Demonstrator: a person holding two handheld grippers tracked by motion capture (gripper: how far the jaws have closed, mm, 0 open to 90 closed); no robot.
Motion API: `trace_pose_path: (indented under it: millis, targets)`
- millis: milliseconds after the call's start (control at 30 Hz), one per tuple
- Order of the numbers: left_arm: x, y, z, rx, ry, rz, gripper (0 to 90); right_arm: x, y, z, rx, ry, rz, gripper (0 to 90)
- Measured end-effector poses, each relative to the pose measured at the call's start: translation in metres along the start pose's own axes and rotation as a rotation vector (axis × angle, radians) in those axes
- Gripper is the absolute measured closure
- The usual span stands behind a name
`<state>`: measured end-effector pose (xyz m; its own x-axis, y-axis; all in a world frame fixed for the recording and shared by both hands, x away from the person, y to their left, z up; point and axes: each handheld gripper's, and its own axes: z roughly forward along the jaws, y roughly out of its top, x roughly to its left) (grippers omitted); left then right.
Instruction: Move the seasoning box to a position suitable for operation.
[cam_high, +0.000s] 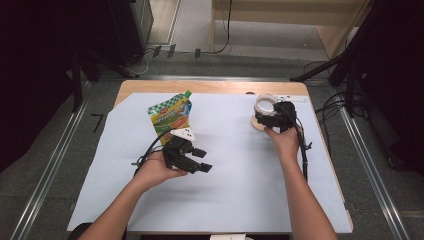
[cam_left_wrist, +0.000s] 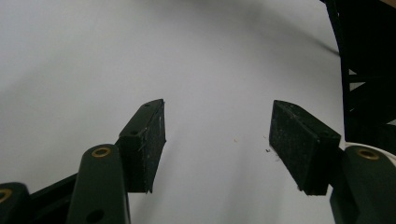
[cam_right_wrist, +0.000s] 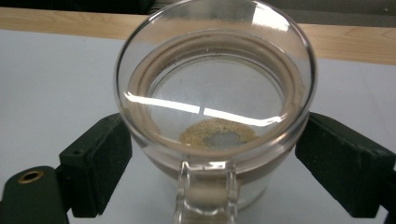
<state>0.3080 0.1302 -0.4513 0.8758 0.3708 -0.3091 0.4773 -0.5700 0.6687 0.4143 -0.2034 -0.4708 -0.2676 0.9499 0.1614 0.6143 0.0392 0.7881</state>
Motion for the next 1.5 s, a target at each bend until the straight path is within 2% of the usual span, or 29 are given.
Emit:
trace_pose_path:
  millis: [167,300,400,500,667,767,1100,1133,1233,1500]
  targets:
    - [0.0,0.0,0.0,-0.003,-0.002,-0.003,37.0,0.005,0.001,0.011,-0.017,-0.04,-0.004,8.9]
    - [0.001,0.0,0.0,-0.004,-0.006,-0.005,37.0,0.006,0.0,0.016,-0.035,-0.051,0.006,8.3]
    - [0.001,0.0,0.0,-0.003,-0.006,-0.006,37.0,0.006,-0.002,0.022,-0.049,-0.056,-0.005,8.3]
    - [0.001,0.0,0.001,-0.004,-0.008,-0.01,37.0,0.005,-0.002,0.022,-0.068,-0.055,-0.005,8.7]
    - [0.001,0.0,0.002,-0.001,-0.011,-0.01,37.0,0.007,-0.002,0.022,-0.07,-0.066,-0.014,9.3]
    - [0.001,0.0,0.002,0.0,-0.01,-0.011,37.0,0.01,-0.002,0.021,-0.068,-0.087,-0.041,10.4]
    - [0.003,-0.001,0.002,-0.001,-0.011,-0.019,37.0,0.008,-0.001,0.019,-0.063,-0.077,-0.039,10.8]
    - [0.004,-0.001,0.002,-0.003,-0.015,-0.022,37.0,0.006,0.0,0.018,-0.065,-0.06,-0.013,10.8]
    - [0.005,-0.001,0.002,-0.002,-0.014,-0.023,37.0,0.005,0.001,0.017,-0.066,-0.049,-0.005,10.8]
    - [0.005,-0.001,0.004,0.002,-0.015,-0.026,37.0,0.013,0.004,0.005,-0.07,-0.025,-0.069,10.9]
